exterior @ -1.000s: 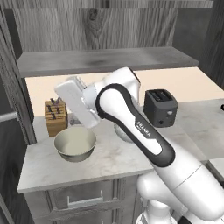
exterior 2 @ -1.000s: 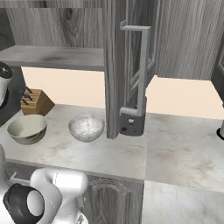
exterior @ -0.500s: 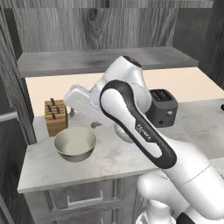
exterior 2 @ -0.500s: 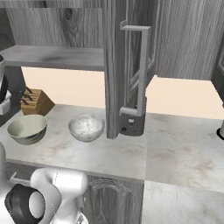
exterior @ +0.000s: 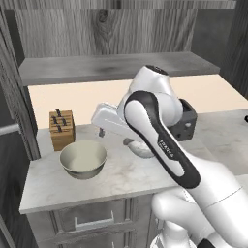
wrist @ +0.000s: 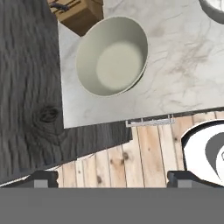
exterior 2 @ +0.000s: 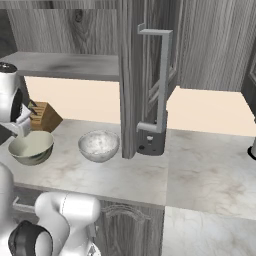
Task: Open the cabinet. Pick the bowls from the counter and place them in the cabinet. Then close the cabinet.
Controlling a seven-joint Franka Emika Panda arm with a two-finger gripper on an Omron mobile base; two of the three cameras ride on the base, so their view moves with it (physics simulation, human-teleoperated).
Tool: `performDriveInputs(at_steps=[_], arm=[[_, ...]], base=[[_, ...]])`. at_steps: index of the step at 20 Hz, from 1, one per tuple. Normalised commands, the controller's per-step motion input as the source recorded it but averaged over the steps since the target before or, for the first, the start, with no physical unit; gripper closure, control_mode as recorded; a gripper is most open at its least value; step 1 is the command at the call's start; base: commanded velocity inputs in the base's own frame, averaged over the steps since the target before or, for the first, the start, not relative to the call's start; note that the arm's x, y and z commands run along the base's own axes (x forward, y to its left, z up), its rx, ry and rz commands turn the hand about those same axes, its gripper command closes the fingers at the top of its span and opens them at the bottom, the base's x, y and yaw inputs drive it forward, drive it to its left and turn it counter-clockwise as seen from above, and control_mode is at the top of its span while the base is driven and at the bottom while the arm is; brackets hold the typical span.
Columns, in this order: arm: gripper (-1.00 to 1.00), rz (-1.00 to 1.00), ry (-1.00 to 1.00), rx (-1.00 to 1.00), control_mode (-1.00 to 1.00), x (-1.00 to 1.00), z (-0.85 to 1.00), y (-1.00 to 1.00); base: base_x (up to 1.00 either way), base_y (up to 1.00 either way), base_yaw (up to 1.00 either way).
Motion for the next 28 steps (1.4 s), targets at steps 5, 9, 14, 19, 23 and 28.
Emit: performDriveInputs(at_steps=[5,9,14,19,23,28], arm=[[-1.0,0.0,-0.21,-0.05,-1.0,0.15,-0.77,-0.26],[-1.0,-0.02,-0.02,0.0,-1.0,0.54,-0.37,-0.24],[-1.0,-0.02,0.0,0.0,-1.0,0.57,-0.25,-0.27],[-1.0,-0.03,0.01,0.0,-1.0,0.46,-0.3,-0.08],[-1.0,-0.06,0.05,0.0,-1.0,0.36,-0.29,0.0],[-1.0,-0.07,0.03,0.0,-1.0,0.32,-0.24,0.0]], base=[[0.0,0.0,0.0],[0.0,0.0,0.0],[0.0,0.0,0.0],[0.0,0.0,0.0],[0.0,0.0,0.0],[0.0,0.0,0.0]])
